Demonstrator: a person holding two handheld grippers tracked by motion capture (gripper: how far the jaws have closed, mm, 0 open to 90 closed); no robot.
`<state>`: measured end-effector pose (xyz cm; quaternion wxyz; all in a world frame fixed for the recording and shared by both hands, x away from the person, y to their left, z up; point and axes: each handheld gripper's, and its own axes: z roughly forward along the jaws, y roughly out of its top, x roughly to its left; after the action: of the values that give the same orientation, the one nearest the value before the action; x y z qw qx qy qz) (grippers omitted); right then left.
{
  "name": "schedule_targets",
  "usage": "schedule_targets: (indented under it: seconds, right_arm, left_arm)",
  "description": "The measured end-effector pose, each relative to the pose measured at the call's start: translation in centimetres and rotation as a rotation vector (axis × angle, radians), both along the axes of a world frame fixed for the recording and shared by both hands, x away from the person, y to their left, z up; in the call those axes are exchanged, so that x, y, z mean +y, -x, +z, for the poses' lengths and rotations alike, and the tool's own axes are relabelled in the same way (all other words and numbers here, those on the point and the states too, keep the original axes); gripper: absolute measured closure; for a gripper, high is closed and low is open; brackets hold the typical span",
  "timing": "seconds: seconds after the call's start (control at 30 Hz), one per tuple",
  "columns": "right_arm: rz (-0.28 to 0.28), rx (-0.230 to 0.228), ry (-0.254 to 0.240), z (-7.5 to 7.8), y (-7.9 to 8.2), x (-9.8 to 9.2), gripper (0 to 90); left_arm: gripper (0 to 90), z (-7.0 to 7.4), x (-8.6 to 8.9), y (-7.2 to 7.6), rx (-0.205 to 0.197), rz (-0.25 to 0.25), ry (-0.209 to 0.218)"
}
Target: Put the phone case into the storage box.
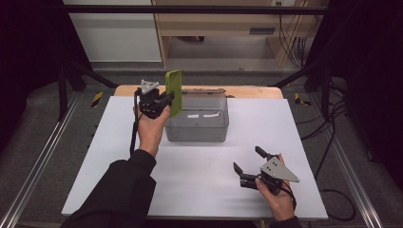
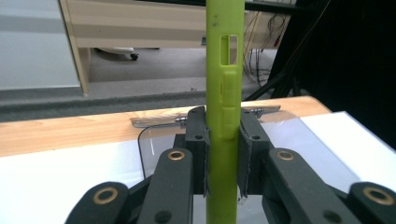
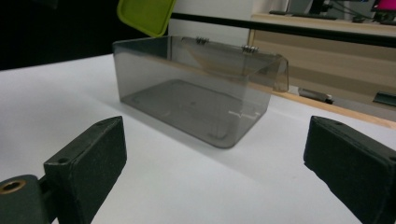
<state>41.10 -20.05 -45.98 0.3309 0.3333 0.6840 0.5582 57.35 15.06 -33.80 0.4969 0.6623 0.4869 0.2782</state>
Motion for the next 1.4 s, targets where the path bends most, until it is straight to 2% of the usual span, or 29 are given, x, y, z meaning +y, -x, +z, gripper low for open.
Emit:
schedule_targets:
  seconds: [0.03,0.1,0.27,0.4,0.53,0.63,0.7,1.0,1.4]
  right_arm:
    - [0.005,0.002,0.011,0.0,0.2,-0.2,6.0]
    - [0.008,0.015,0.002,-0.3,0.7,-1.0,6.0]
    - [-0.005,0.023,-0.057,-0.5,1.1,-2.1,6.0]
    - [0.016,0.02,-0.051,-0.1,1.3,-2.1,4.4]
    - [0.007,0.028,-0.025,-0.3,1.4,-1.7,3.6]
    - [0.019,0.03,-0.019,-0.4,1.5,-1.6,3.1]
    - [0.021,0.029,-0.017,-0.4,1.5,-1.6,3.1]
    - [0.025,0.033,-0.014,-0.7,1.4,-1.5,4.5]
    - [0.043,0.037,-0.014,-0.8,1.4,-1.5,3.9]
  left_arm:
    - [77.4,-0.1,0.0,0.0,0.006,-0.001,-0.003]
    - [77.4,-0.3,-0.1,-0.1,0.014,0.001,0.005]
    - [77.4,-0.6,-0.1,-0.2,0.02,0.01,0.014]
    - [77.4,-0.8,0.0,-0.5,0.031,0.013,0.017]
    - [77.4,-0.9,0.3,-0.5,0.039,0.021,0.002]
    - [77.4,-0.7,0.3,-0.1,0.011,0.013,-0.05]
    - [77.4,-0.7,0.4,0.1,0.006,0.019,-0.073]
    - [77.4,-0.9,0.7,-0.2,0.025,0.054,-0.06]
    - [77.3,-1.7,0.0,-0.8,0.047,0.052,-0.066]
